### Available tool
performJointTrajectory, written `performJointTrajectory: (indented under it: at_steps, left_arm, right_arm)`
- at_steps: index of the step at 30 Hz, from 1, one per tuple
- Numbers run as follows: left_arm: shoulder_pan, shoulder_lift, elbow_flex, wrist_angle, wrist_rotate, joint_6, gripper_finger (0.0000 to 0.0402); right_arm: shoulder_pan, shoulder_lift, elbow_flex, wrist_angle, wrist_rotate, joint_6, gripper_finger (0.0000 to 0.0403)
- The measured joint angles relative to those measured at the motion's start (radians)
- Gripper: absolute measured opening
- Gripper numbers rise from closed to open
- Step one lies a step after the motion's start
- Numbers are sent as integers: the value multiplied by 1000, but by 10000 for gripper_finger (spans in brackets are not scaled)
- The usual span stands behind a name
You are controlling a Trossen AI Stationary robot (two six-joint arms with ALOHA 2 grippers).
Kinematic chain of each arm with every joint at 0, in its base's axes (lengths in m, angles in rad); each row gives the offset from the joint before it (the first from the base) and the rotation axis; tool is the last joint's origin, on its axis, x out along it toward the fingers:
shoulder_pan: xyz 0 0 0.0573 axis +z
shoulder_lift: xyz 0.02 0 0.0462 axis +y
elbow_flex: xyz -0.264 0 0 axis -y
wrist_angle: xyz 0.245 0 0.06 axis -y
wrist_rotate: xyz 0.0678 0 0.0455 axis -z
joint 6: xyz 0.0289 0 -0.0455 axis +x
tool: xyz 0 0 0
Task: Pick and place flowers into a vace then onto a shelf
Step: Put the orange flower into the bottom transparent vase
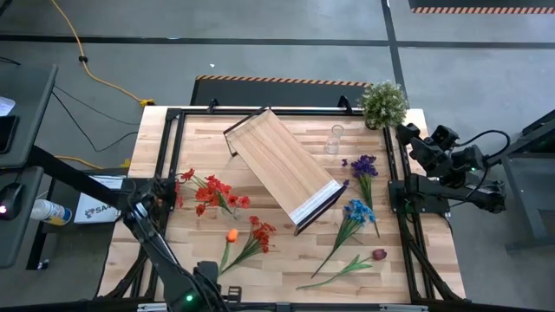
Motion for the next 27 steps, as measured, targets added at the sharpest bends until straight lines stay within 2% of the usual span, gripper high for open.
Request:
performJointTrajectory:
  at_steps: [4, 9, 13, 20, 27]
  left_arm:
    - [0, 42, 80, -39, -63, 4, 21]
    - [-5, 50, 86, -38, -83, 16, 21]
    - [-20, 50, 86, -38, -173, 20, 21]
    - [-35, 50, 86, -37, -181, 21, 21]
    - [-46, 46, 90, -38, -360, 36, 21]
  right_arm:
    - [0, 0, 0, 0, 0, 0, 344]
    - [0, 0, 0, 0, -1, 17, 344]
    - [0, 0, 0, -2, -2, 41, 344]
    - [0, 0, 0, -2, -1, 41, 344]
    - [0, 0, 0, -3, 0, 41, 344]
